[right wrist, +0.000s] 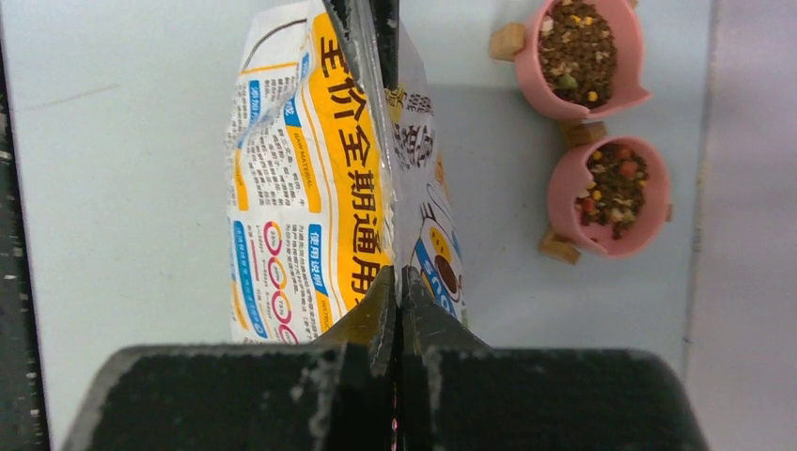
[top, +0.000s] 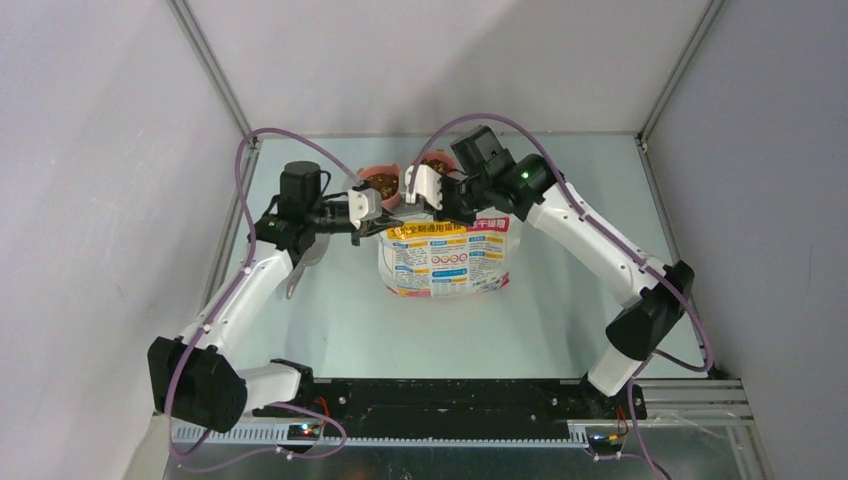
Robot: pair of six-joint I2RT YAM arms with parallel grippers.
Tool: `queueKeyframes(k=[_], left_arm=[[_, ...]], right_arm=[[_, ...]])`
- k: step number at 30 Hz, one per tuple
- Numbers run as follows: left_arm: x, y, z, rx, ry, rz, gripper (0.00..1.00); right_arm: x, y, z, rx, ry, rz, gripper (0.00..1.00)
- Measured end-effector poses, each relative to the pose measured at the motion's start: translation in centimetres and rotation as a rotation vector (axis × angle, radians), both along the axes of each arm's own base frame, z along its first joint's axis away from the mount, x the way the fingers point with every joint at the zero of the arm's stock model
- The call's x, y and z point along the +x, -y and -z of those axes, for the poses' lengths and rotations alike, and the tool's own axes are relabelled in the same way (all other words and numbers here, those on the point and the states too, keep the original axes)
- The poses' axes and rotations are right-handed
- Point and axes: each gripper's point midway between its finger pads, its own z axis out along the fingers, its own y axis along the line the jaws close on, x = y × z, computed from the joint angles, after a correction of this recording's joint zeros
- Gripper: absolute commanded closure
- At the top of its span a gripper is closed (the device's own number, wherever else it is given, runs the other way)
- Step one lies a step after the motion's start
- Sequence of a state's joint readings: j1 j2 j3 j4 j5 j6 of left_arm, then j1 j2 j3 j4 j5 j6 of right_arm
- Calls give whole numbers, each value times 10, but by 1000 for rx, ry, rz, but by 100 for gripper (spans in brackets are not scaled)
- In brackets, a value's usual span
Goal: Serve the pet food
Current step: Close the pet food bag at the center of the board.
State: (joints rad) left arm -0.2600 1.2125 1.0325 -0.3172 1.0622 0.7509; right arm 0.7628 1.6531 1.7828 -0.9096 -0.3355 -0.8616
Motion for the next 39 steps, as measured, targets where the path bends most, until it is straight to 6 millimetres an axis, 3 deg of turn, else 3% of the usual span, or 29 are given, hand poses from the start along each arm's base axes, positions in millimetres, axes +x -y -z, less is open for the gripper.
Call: queueKeyframes(k=[3, 6, 10, 20, 22, 25, 26, 33, 36, 39], left_arm=[[1, 0, 0, 4, 7, 4, 100], [1, 0, 0, 5, 12, 6, 100], [0, -1, 2, 11, 9, 6, 100], [0, -1, 3, 15, 10, 7, 100], [0, -1, 2, 17, 10, 6, 100], [0, -1, 2, 19, 9, 6, 100], [0, -1, 2, 20, 8, 6, 100], [1, -2, 2, 26, 10, 3, 100], [1, -2, 2, 27, 16, 5, 100], [1, -2, 3, 29, 16, 6, 100]], right_arm=[[3, 0, 0, 14, -65, -1, 100], [2, 1, 0, 20, -113, 9, 78], [4, 8, -6, 17, -111, 39, 73], [2, 33, 2, -71, -36, 79, 73], [1, 34, 4, -85, -23, 81, 79], [1, 36, 8, -105, -6, 84, 99], [2, 36, 9, -110, 1, 88, 100], [6, 37, 8, -102, 19, 102, 100], [7, 38, 7, -94, 16, 106, 84], [9, 41, 5, -90, 16, 118, 80]])
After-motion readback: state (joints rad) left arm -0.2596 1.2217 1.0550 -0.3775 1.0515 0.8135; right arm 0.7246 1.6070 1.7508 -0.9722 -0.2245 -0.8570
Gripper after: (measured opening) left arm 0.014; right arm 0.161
